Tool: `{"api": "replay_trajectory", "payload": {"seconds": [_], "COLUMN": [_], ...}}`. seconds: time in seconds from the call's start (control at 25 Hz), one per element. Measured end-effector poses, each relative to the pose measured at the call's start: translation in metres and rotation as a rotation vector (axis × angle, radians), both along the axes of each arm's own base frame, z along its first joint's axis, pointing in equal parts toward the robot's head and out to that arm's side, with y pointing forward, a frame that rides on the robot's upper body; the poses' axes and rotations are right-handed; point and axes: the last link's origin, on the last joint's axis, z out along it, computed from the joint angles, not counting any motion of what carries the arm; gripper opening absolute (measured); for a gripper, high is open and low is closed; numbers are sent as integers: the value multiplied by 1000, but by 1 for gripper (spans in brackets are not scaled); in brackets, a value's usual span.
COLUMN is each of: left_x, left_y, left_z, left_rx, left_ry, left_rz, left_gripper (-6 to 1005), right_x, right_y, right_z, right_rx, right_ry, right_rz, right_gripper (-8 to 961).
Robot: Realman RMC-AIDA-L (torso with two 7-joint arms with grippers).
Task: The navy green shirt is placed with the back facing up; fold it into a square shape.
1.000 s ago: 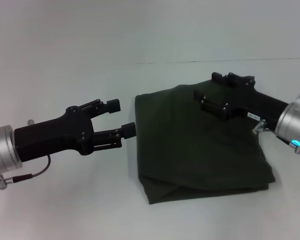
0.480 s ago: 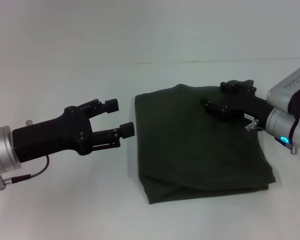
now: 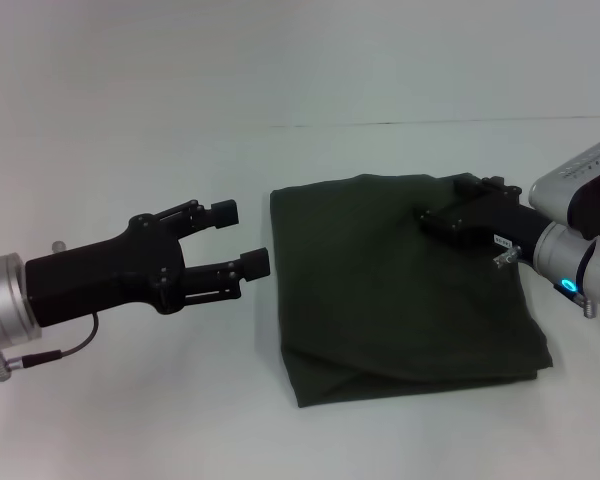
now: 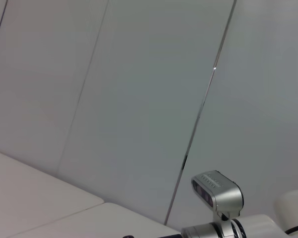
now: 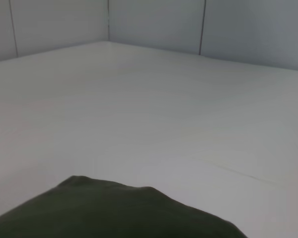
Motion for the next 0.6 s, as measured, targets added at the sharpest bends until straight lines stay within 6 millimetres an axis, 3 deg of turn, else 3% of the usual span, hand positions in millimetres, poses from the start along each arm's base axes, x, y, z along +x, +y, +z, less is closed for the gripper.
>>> {"api": "replay_trajectory", "payload": {"seconds": [0.2,0.36,0.6], "left_x": [1,1,3], "left_y": [-1,-2,-2], "left_z": [0,-1,-3], "left_rx": [-6,-6,-4], "left_ry": [1,4,10], "left_rz": [-8,-26,-40], "left_gripper": [911,911,910], "right_x": [-8,-9,11], "right_y": [-8,-27,-64], "right_z": [9,19,18], "right_rx": [24,27,5], "right_ry": [134,225,248], "right_rz": [63,152,176], "right_gripper": [746,746,746]}}
